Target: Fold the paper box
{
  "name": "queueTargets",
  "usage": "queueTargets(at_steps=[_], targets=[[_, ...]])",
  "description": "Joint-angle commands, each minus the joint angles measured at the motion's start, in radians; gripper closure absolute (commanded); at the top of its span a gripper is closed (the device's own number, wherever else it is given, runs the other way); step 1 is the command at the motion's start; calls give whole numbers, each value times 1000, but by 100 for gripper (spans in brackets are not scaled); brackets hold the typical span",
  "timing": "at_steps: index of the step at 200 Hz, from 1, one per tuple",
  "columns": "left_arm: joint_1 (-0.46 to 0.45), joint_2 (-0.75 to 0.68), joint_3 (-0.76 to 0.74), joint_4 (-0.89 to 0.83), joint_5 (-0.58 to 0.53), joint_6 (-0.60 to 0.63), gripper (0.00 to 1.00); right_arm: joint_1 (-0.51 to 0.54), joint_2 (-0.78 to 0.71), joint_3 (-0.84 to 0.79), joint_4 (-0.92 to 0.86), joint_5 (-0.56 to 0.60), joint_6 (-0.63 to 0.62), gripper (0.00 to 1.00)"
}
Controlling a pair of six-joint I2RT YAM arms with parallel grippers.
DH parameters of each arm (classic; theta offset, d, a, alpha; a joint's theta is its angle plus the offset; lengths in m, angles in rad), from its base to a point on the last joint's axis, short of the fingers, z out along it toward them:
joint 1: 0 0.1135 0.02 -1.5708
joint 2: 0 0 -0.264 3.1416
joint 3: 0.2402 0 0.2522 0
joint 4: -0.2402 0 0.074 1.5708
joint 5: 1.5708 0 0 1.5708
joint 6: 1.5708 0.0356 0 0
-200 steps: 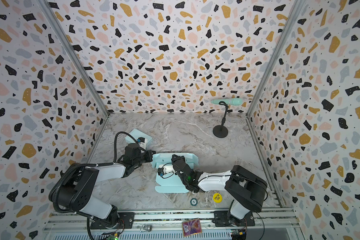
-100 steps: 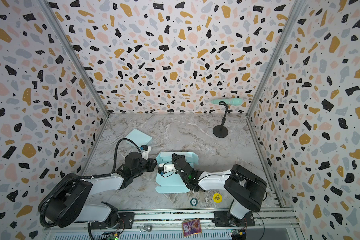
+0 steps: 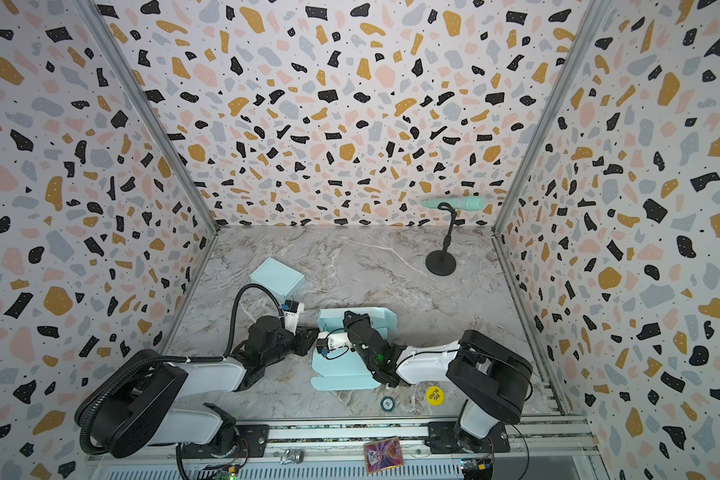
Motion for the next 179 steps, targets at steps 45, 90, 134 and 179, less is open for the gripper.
queueTargets(at_steps=[45, 90, 134, 179], targets=[[-64, -52, -70, 140, -53, 24, 68, 19, -37, -13, -6, -17, 12, 100], [-89, -88, -104, 159, -82, 20, 66, 34, -48, -29, -11, -5, 14, 100], [-114, -101, -130, 180, -100, 2, 58, 38, -54, -34, -15, -11, 16, 100], [-118, -132, -135, 145, -127, 3, 54, 40, -55, -39, -13, -14, 15, 100]])
